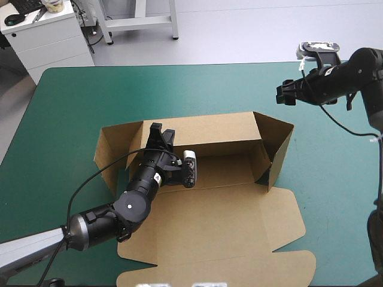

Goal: Fold the box

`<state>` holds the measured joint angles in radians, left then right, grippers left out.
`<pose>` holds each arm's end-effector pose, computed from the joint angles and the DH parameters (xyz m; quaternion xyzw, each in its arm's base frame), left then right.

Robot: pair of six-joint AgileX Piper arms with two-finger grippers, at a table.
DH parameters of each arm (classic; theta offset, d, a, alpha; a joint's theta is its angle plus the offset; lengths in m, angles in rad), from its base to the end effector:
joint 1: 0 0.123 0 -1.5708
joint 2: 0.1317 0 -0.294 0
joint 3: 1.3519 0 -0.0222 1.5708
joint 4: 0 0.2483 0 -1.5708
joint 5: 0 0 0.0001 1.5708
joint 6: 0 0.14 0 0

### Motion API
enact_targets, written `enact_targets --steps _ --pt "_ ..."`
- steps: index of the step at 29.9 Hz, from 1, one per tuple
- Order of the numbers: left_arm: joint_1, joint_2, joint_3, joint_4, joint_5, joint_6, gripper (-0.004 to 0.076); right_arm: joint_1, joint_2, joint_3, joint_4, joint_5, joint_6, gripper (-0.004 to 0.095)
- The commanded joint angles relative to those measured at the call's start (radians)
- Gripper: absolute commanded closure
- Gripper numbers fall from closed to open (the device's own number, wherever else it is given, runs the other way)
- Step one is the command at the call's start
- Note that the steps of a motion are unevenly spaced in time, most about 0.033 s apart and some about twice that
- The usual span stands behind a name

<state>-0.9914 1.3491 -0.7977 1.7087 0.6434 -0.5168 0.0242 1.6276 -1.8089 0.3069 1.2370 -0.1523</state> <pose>0.2399 -0.2145 0.2847 0.6201 0.5076 0.3187 0.5062 0.3651 0.0488 0.3896 -0.0782 0.9405 0.1337 0.3023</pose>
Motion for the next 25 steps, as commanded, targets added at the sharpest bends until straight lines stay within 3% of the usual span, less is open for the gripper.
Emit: enact_targets --steps 1,10,25 --pt "-0.006 -0.025 -0.023 0.092 -0.001 0.005 0.0734 -0.059 0.046 -0.078 0.010 0.016 0.014 0.0184" --pt "-0.006 -0.025 -0.023 0.092 0.001 0.005 0.0734 -0.080 0.111 -0.002 0.069 0.016 -0.044 0.0184" --pt "-0.006 -0.025 -0.023 0.092 0.004 0.005 0.0734 -0.082 -0.036 0.333 0.227 0.016 -0.280 0.0184"
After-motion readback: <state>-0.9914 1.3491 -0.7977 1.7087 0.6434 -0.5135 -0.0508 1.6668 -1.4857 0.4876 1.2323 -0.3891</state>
